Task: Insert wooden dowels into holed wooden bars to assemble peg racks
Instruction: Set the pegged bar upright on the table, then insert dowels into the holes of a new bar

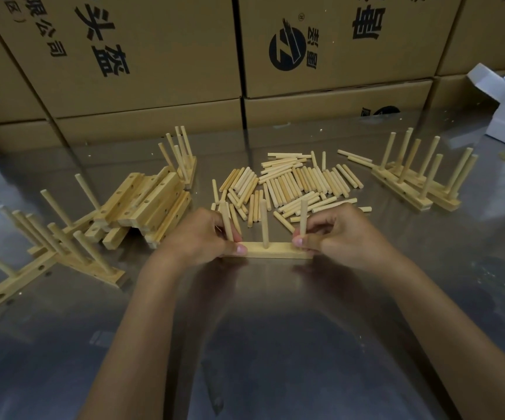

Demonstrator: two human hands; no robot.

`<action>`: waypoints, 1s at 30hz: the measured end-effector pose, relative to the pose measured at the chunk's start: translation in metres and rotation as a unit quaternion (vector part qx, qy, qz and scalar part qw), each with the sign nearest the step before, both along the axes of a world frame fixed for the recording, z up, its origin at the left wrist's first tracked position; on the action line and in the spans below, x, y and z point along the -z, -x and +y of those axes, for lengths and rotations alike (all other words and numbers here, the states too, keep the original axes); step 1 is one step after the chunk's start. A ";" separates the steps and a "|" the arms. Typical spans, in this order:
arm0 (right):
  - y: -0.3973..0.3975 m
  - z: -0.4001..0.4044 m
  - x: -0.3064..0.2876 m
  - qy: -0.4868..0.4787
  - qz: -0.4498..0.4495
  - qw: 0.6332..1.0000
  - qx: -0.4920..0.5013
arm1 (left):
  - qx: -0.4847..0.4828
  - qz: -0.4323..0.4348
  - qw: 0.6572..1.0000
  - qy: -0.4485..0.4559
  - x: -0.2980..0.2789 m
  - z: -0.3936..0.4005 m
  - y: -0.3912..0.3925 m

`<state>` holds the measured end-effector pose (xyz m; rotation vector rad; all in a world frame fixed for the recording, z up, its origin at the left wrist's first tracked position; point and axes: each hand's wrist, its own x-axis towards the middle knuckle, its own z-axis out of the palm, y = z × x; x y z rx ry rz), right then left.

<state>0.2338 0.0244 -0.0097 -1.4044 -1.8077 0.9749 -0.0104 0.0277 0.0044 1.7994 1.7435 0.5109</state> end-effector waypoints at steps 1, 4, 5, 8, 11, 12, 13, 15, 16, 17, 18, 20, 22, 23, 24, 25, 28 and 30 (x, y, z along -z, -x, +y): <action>-0.001 0.000 0.000 0.006 0.006 1.000 -0.001 | -0.002 0.000 1.000 0.002 0.000 0.000 0.000; 0.000 -0.003 0.002 -0.007 0.003 1.000 0.017 | -0.004 0.002 1.000 0.008 0.000 0.001 0.000; 0.002 -0.004 0.005 -0.024 -0.002 0.999 0.031 | -0.004 0.000 1.000 0.010 0.000 0.001 0.000; 0.007 -0.012 0.013 -0.075 -0.012 0.994 0.079 | -0.007 -0.003 1.000 0.012 0.000 0.001 0.000; 0.010 -0.015 0.016 -0.088 0.003 0.992 0.096 | -0.013 -0.006 1.000 0.014 0.000 0.000 -0.001; 0.011 -0.016 0.017 -0.087 0.010 0.992 0.094 | -0.013 -0.008 1.000 0.016 0.000 -0.001 -0.001; 0.011 -0.016 0.017 -0.087 0.016 0.992 0.092 | -0.013 -0.012 1.000 0.017 0.000 -0.001 -0.001; 0.010 -0.016 0.019 -0.085 0.026 0.992 0.091 | -0.015 -0.021 0.999 0.019 0.000 -0.003 -0.001; 0.010 -0.016 0.020 -0.083 0.037 0.991 0.094 | -0.016 -0.025 0.999 0.020 0.000 -0.003 -0.001; 0.010 -0.016 0.021 -0.080 0.053 0.991 0.096 | -0.017 -0.027 0.999 0.021 0.000 -0.004 -0.001; 0.009 -0.015 0.022 -0.078 0.068 0.990 0.099 | -0.017 -0.029 0.999 0.023 0.000 -0.004 -0.001; 0.009 -0.015 0.024 -0.077 0.083 0.988 0.104 | -0.016 -0.035 0.999 0.028 -0.001 -0.005 -0.002; 0.010 -0.015 0.025 -0.078 0.088 0.987 0.111 | -0.016 -0.046 0.998 0.027 -0.001 -0.007 -0.002; 0.010 -0.015 0.025 -0.080 0.087 0.987 0.112 | -0.016 -0.049 0.998 0.026 -0.001 -0.008 -0.002; 0.011 -0.015 0.025 -0.082 0.084 0.987 0.111 | -0.017 -0.050 0.998 0.025 -0.002 -0.008 -0.002; 0.010 -0.016 0.025 -0.084 0.081 0.987 0.111 | -0.017 -0.049 0.998 0.025 -0.002 -0.009 -0.002; 0.010 -0.019 0.025 -0.099 0.073 0.987 0.105 | -0.020 -0.050 0.998 0.025 -0.001 -0.008 -0.002; 0.010 -0.021 0.026 -0.112 0.062 0.986 0.105 | -0.020 -0.052 0.998 0.025 0.000 -0.008 -0.002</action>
